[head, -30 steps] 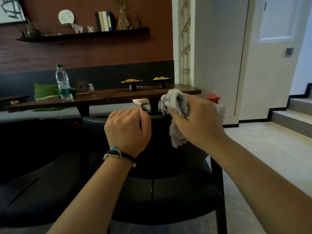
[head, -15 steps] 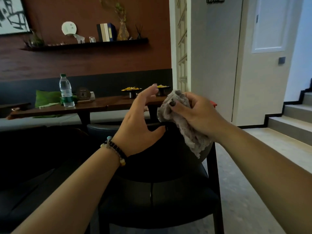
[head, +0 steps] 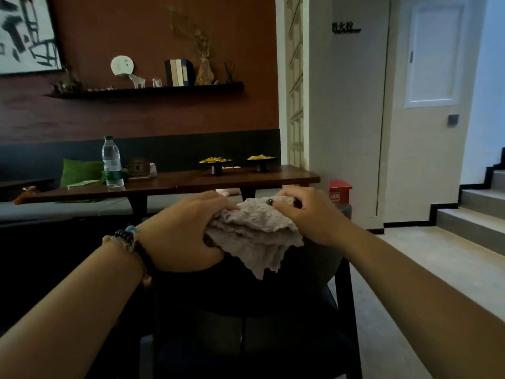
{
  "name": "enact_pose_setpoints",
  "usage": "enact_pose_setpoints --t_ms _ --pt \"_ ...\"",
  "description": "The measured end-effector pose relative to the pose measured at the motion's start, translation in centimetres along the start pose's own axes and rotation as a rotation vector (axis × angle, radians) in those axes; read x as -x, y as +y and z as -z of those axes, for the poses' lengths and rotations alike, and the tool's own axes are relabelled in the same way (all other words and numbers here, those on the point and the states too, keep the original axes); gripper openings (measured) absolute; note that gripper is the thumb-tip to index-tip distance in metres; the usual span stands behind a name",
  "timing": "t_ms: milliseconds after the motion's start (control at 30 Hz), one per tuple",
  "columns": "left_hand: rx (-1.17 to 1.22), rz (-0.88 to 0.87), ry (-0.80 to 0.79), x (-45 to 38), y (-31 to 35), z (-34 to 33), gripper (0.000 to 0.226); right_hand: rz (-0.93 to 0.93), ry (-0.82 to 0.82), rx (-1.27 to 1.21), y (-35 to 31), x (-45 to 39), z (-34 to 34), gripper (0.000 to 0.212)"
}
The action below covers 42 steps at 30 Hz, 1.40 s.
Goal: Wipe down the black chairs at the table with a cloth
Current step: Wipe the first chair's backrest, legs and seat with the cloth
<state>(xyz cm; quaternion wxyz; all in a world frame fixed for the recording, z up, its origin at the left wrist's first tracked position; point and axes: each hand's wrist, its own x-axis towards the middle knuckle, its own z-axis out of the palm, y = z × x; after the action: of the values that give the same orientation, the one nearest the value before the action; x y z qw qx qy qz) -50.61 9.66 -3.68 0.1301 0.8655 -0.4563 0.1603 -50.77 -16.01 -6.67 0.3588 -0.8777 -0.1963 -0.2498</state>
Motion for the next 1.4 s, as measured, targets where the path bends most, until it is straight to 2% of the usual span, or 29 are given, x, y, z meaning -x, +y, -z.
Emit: enact_pose_setpoints --t_ms 67,100,167,233,300,367,400,500,600,767,933,1067,1133,1300,1400 --pt "0.118 0.102 -0.135 0.1 1.0 1.2 0.060 -0.010 0.023 -0.054 0.2 -0.6 0.5 0.014" --pt "0.192 0.120 -0.112 -0.2 1.8 1.8 0.067 -0.024 0.038 -0.083 0.4 -0.9 1.0 0.013" --pt "0.243 0.115 0.041 -1.4 3.2 1.9 0.074 -0.047 0.102 -0.103 1.2 -1.4 1.8 0.017" --pt "0.103 0.161 0.056 -3.2 4.4 0.4 0.074 -0.086 0.190 -0.036 2.7 -1.7 1.6 0.022" --pt "-0.189 0.195 0.015 -4.6 5.1 -2.8 0.060 -0.156 0.223 0.044 4.2 -1.9 0.9 0.025" --pt "-0.468 0.165 0.160 -5.1 5.2 -5.5 0.056 -0.224 0.219 0.065 5.4 -2.2 0.7 0.015" --pt "-0.525 0.162 0.266 -5.3 5.2 -6.3 0.057 -0.256 0.205 0.069 5.7 -2.4 0.7 0.012" --pt "-0.497 0.132 0.507 -5.6 5.1 -7.7 0.051 -0.305 0.170 0.052 5.8 -2.7 1.0 0.030" --pt "-0.484 0.030 0.634 -5.9 4.8 -8.5 0.039 -0.301 0.173 0.036 5.7 -2.6 0.9 0.032" --pt "-0.438 -0.096 0.677 -5.1 3.3 -8.2 0.033 -0.299 0.187 0.095 5.8 -2.6 0.9 0.032" --pt "-0.434 -0.185 0.758 -3.9 1.2 -8.1 0.031 -0.315 0.162 0.054 5.9 -2.5 1.0 0.022" --pt "-0.423 -0.126 0.871 -1.4 -1.5 -8.3 0.032 -0.316 0.113 0.070 4.6 -1.9 1.3 0.014" --pt "-0.409 -0.078 0.897 -1.0 -1.5 -8.6 0.035 -0.268 0.092 0.077 2.6 -1.7 1.0 0.019" --pt "-0.355 -0.074 0.868 -1.3 -1.7 -8.1 0.040 -0.029 0.219 0.189 -5.3 -3.7 -4.0 0.018" --pt "-0.349 -0.022 0.880 0.8 -4.8 -7.5 0.041 -0.170 0.126 0.175 -7.3 -4.5 -6.2 0.021"
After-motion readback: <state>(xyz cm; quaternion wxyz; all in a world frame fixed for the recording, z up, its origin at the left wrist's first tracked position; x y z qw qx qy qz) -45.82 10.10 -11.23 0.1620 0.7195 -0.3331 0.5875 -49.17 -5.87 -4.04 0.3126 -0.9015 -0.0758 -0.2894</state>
